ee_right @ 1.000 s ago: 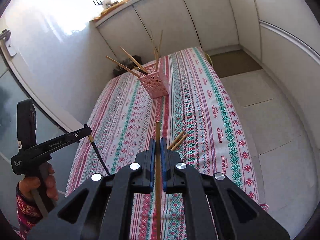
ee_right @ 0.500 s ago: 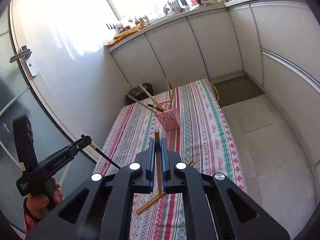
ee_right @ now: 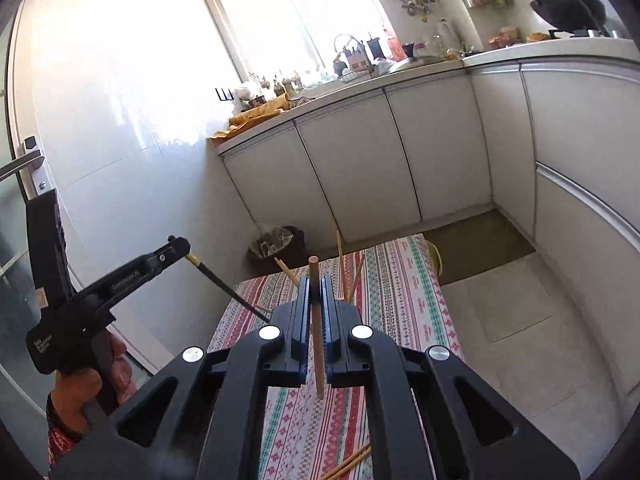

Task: Organize utensils
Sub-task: 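Carry both held sticks upright over the pink basket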

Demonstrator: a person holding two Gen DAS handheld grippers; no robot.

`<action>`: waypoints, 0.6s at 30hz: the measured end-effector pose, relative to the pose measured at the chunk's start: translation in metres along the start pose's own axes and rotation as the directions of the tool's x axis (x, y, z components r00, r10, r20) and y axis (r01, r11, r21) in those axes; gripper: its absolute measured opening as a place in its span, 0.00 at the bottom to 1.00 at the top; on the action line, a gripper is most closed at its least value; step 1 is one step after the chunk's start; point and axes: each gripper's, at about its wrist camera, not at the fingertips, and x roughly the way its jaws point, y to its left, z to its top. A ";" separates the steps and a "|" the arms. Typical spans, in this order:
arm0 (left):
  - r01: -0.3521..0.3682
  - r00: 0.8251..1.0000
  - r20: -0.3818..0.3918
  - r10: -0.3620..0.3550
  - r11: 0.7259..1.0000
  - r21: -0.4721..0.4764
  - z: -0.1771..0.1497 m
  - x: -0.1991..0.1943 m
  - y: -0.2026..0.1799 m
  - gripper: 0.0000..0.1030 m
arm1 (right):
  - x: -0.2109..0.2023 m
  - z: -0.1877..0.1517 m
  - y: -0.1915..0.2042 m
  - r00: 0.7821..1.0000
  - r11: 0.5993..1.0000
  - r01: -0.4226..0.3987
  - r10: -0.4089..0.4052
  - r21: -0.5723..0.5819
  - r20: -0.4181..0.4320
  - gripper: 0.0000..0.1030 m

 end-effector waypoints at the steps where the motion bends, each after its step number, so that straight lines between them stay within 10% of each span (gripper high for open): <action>1: -0.005 1.000 0.003 0.005 1.000 0.001 0.003 0.012 0.000 0.06 | 0.006 0.003 -0.002 1.000 1.000 0.000 0.000 -0.001 0.001 0.05; 10: -0.053 0.992 -0.114 0.051 0.998 -0.021 -0.023 0.120 0.021 0.17 | 0.053 0.014 -0.021 1.000 1.000 0.015 -0.015 0.024 0.005 0.05; 18: -0.082 0.991 0.097 0.093 0.990 -0.111 -0.030 0.022 0.051 0.69 | 0.080 0.032 -0.015 0.997 1.000 0.007 -0.008 0.024 0.072 0.05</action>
